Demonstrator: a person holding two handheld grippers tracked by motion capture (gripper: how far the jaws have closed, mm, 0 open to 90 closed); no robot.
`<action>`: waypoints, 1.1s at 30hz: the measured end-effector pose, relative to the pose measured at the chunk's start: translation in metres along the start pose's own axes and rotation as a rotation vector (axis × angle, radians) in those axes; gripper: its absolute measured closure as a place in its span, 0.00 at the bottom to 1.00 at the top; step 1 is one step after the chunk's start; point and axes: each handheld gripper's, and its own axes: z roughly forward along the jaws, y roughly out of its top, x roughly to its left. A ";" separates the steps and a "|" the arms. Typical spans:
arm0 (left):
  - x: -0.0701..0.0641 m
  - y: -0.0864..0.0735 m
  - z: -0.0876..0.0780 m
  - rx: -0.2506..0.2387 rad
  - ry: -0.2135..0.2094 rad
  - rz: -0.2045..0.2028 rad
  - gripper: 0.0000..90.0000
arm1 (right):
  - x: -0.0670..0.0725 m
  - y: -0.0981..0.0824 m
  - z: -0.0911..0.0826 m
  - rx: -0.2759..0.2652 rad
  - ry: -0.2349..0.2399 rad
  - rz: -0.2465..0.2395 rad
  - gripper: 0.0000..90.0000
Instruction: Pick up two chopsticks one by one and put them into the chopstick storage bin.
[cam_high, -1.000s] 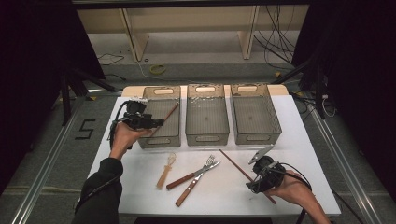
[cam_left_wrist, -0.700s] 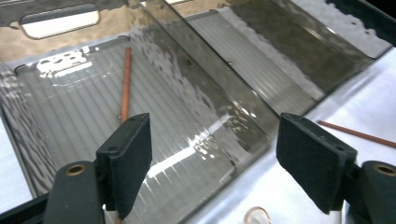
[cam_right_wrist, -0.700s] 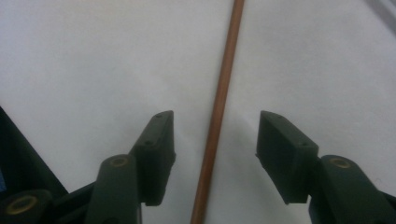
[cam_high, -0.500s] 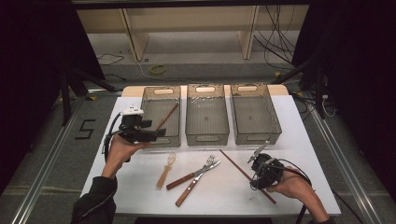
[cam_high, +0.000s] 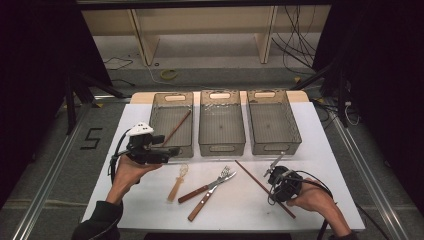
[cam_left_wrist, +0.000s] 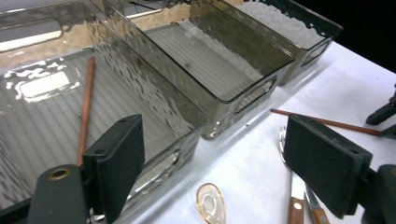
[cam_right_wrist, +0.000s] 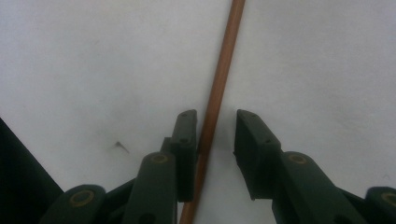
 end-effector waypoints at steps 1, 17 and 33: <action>-0.002 -0.001 0.000 0.001 0.001 0.003 0.22 | 0.000 0.000 0.000 0.002 0.002 0.000 0.78; -0.013 -0.015 0.009 0.063 -0.006 0.027 0.21 | 0.001 0.005 0.003 0.043 -0.009 -0.024 0.88; -0.017 -0.018 0.012 0.077 -0.013 0.045 0.22 | -0.002 0.008 0.003 0.066 -0.013 -0.013 0.94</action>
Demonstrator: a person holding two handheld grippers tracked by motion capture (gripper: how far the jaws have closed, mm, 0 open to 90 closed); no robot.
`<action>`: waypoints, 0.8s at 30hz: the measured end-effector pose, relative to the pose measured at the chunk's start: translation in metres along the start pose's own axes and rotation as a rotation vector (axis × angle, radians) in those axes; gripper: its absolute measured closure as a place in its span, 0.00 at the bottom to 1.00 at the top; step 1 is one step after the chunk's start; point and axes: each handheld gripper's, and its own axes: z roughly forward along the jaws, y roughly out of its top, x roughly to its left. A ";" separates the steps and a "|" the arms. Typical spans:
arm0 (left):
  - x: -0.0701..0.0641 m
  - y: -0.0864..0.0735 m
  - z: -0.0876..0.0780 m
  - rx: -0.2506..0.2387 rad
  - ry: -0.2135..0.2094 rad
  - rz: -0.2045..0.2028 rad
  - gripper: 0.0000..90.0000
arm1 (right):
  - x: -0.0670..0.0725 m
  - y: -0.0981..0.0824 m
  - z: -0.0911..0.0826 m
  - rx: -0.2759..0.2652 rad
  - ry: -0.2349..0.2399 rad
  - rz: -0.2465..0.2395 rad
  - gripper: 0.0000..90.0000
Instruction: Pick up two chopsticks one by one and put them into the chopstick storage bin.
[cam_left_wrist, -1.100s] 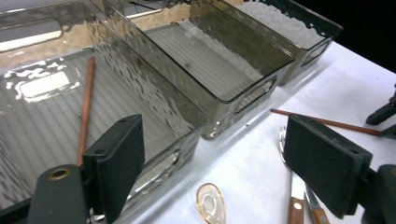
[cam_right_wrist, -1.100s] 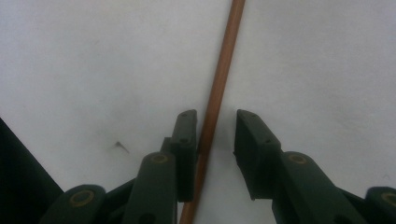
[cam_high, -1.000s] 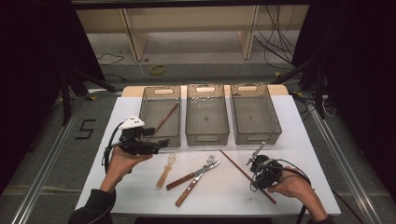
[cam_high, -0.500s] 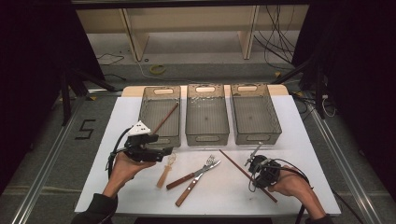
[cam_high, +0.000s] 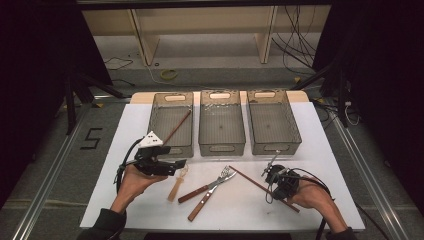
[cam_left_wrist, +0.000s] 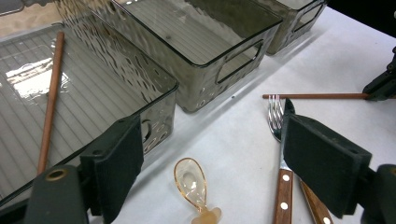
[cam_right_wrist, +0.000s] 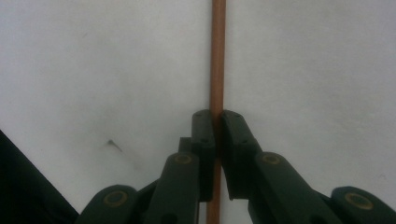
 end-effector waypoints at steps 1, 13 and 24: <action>0.000 0.000 0.000 0.000 0.000 0.000 0.22 | 0.000 0.000 -0.001 -0.002 -0.013 -0.003 0.94; -0.004 0.001 0.001 0.004 -0.016 0.015 0.22 | 0.000 0.001 -0.026 -0.122 -0.057 -0.044 0.94; -0.019 0.005 0.005 0.025 -0.046 0.074 0.22 | 0.023 0.022 -0.037 -0.154 -0.055 -0.155 0.94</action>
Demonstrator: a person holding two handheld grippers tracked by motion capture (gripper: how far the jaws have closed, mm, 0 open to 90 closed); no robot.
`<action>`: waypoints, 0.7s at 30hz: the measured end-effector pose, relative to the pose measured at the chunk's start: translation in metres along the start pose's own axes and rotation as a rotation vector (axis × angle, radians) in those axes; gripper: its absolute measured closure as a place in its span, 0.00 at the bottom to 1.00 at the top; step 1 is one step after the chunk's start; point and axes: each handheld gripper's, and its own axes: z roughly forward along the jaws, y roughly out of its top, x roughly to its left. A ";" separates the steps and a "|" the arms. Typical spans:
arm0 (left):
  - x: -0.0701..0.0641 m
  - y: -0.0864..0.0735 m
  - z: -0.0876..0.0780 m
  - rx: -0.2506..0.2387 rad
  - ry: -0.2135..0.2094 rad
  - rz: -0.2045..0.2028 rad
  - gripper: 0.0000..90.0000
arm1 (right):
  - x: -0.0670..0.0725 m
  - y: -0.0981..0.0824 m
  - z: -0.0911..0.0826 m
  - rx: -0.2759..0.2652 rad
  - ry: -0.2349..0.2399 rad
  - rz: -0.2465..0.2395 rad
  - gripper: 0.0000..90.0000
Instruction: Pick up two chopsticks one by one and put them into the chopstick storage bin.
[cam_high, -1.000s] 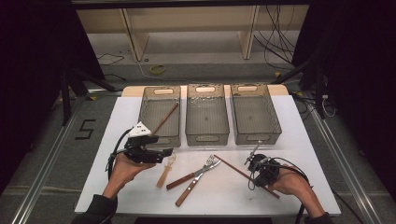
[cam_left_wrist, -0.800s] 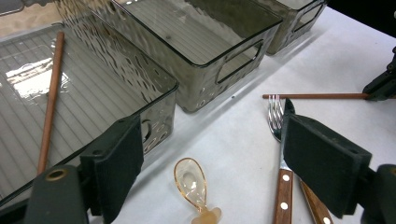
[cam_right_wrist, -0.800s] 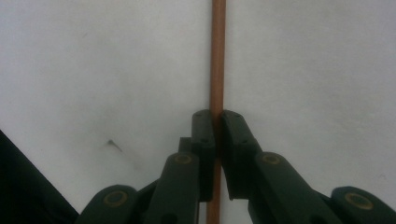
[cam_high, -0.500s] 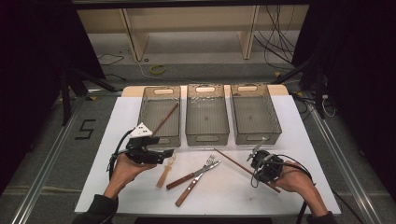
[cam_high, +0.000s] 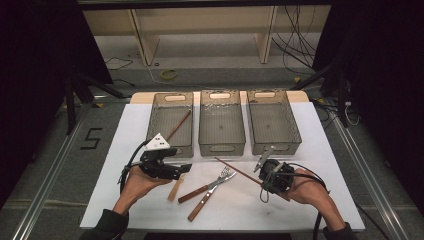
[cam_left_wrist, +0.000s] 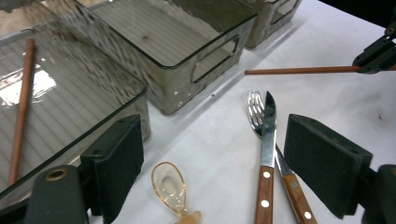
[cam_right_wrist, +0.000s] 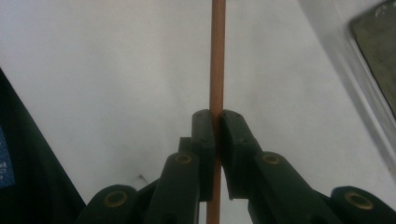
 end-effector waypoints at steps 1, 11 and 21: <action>-0.001 0.001 0.000 0.001 -0.006 0.008 0.22 | 0.002 0.003 0.000 0.000 -0.004 -0.005 0.94; -0.015 0.005 0.004 0.025 -0.055 0.080 0.23 | 0.019 0.023 0.002 -0.009 0.020 -0.105 0.94; -0.038 0.007 0.016 0.101 -0.118 0.188 0.24 | 0.036 0.036 0.005 -0.009 0.033 -0.188 0.94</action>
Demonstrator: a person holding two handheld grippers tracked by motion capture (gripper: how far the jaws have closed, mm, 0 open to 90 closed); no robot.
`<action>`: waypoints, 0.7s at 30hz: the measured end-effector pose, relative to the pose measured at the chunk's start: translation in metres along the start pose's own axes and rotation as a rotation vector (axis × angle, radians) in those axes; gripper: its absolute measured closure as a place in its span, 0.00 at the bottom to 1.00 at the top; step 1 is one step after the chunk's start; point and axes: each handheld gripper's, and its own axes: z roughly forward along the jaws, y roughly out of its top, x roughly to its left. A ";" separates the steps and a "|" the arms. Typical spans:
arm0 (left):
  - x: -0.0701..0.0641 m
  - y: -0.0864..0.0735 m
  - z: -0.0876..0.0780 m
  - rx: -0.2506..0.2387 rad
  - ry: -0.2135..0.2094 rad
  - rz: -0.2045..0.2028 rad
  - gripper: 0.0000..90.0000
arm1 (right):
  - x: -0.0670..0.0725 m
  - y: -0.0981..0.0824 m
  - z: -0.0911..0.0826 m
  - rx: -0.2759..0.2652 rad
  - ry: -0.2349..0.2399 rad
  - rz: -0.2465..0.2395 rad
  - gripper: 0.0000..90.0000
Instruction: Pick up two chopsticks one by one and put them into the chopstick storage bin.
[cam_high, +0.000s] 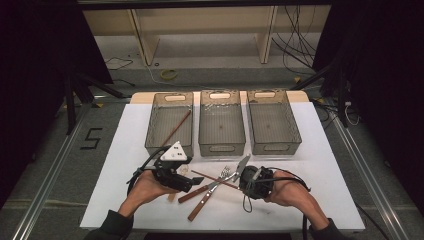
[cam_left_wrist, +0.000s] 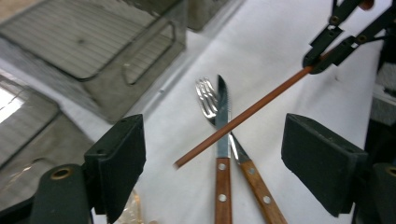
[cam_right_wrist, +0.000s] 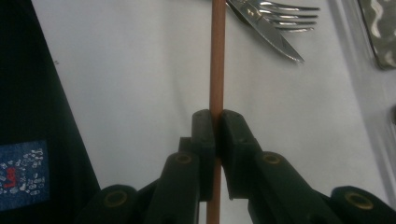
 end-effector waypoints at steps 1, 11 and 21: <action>-0.002 0.000 0.002 0.012 -0.011 0.011 0.24 | 0.001 0.002 0.001 0.000 0.004 -0.006 0.94; -0.018 0.001 0.017 0.087 -0.062 0.092 0.30 | 0.009 0.012 0.000 -0.008 0.008 -0.054 0.94; -0.028 -0.001 0.028 0.181 -0.090 0.162 0.40 | 0.017 0.017 0.000 -0.011 0.022 -0.099 0.94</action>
